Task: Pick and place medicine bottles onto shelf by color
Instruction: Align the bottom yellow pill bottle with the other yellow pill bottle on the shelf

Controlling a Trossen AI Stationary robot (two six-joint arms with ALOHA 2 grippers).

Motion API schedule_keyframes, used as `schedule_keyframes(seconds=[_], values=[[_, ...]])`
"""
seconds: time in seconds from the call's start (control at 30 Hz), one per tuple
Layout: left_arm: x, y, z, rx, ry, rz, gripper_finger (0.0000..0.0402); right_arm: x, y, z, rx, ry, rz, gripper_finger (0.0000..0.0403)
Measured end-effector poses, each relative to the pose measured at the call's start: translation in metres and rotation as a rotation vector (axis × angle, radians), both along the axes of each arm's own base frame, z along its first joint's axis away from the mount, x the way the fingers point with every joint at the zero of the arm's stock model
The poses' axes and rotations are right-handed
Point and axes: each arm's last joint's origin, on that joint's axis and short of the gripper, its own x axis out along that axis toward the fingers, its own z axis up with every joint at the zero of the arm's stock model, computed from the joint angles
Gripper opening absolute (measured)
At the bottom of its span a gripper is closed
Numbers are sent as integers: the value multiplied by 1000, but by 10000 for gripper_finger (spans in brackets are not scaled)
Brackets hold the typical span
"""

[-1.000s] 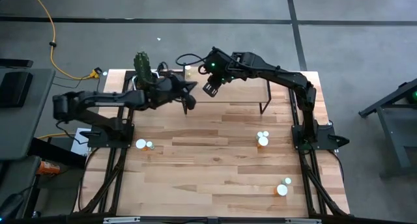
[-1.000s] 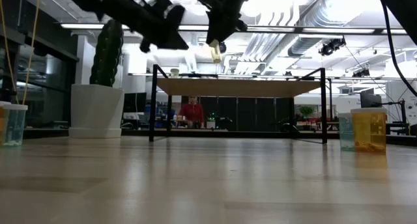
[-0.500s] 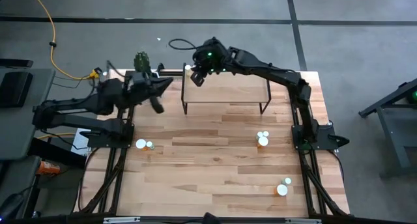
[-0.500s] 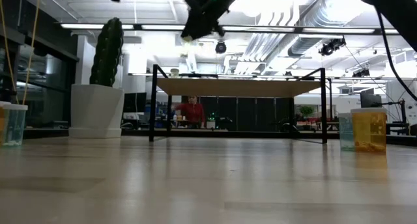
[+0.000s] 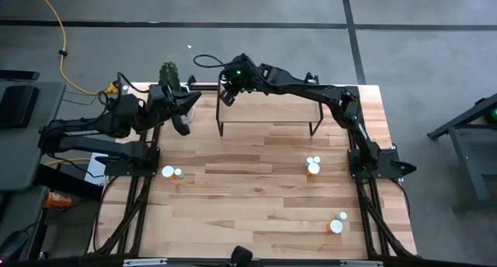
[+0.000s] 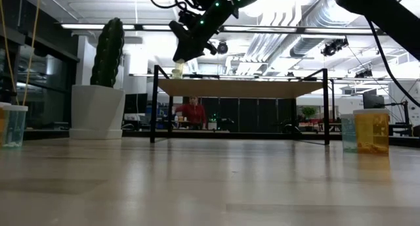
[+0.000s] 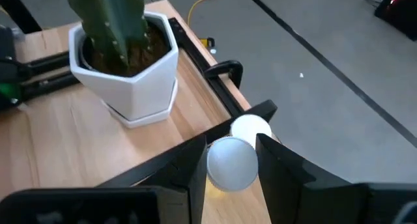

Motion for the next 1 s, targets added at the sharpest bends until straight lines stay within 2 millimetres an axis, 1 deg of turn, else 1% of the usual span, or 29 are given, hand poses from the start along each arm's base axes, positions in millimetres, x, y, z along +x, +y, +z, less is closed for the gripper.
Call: schedule_keyframes(seconds=[0.13, 0.4, 0.53, 1.0], values=[[1, 0, 0, -2, -3, -3, 0, 1, 0, -1, -4, -2, 4, 103], [1, 0, 0, -1, -3, -1, 0, 11, 3, -19, 6, 35, 25, 103], [1, 0, 0, 7, 2, 3, 0, 14, 6, -19, -3, 21, 36, 103], [1, 0, 0, 5, 1, 2, 0, 14, 5, -19, -15, 19, 24, 103]])
